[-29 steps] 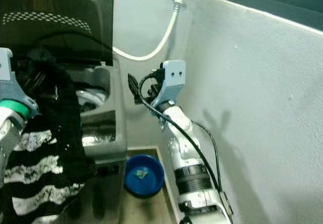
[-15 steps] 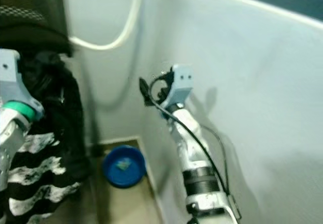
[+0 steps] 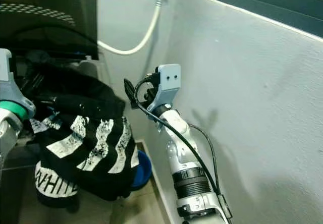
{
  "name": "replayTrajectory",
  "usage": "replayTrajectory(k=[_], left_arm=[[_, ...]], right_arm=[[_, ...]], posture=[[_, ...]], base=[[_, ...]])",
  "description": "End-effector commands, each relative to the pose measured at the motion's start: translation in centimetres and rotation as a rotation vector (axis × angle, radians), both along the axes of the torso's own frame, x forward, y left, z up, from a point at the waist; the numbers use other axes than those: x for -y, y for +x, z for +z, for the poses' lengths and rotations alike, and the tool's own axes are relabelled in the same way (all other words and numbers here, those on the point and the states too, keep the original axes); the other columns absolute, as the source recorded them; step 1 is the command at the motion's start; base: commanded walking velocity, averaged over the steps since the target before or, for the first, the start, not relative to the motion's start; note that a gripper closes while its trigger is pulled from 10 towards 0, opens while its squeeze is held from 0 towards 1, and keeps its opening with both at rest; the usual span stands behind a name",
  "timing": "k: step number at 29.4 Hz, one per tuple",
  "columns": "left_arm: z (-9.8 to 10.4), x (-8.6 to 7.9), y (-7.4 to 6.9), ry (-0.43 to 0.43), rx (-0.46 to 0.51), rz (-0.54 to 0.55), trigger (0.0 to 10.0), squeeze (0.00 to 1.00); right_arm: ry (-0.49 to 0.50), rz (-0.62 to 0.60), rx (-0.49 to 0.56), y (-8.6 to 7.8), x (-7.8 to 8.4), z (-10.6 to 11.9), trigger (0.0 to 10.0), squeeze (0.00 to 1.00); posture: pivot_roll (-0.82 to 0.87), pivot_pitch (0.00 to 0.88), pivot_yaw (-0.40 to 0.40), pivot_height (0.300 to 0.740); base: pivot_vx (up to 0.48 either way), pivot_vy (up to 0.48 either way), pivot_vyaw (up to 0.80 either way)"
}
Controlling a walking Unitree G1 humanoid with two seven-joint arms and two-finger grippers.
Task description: Clothes washing
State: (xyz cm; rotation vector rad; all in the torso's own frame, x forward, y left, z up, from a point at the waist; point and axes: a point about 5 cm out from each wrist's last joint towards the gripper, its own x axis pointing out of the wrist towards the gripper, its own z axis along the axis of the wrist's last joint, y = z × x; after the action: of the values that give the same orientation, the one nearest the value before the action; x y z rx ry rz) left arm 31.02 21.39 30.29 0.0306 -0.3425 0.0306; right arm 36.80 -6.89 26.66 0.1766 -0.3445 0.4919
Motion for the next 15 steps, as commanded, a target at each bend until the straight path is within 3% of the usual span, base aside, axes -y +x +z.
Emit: replayTrajectory(k=[1,5,15], left_arm=[[0.8,0.5,-0.4,0.021,0.038,-0.010,10.0,0.00],[1.1,0.6,-0.5,0.056,0.058,-0.011,10.0,0.00],[0.9,1.4,-0.4,0.030,0.054,-0.011,10.0,0.00]], right_arm=[[0.004,-0.020,-0.001,0.2,0.7,-0.1,10.0,0.00],[0.010,-0.016,0.003,0.2,0.5,0.0,10.0,0.00],[0.079,-0.022,0.042,0.1,1.0,1.4,10.0,0.00]], posture=[[0.04,0.000,-0.114,0.740],[0.04,0.000,-0.114,0.740],[0.03,0.000,-0.109,0.740]], base=[[0.000,0.000,0.00],[0.000,0.000,0.00],[0.000,0.000,0.00]])
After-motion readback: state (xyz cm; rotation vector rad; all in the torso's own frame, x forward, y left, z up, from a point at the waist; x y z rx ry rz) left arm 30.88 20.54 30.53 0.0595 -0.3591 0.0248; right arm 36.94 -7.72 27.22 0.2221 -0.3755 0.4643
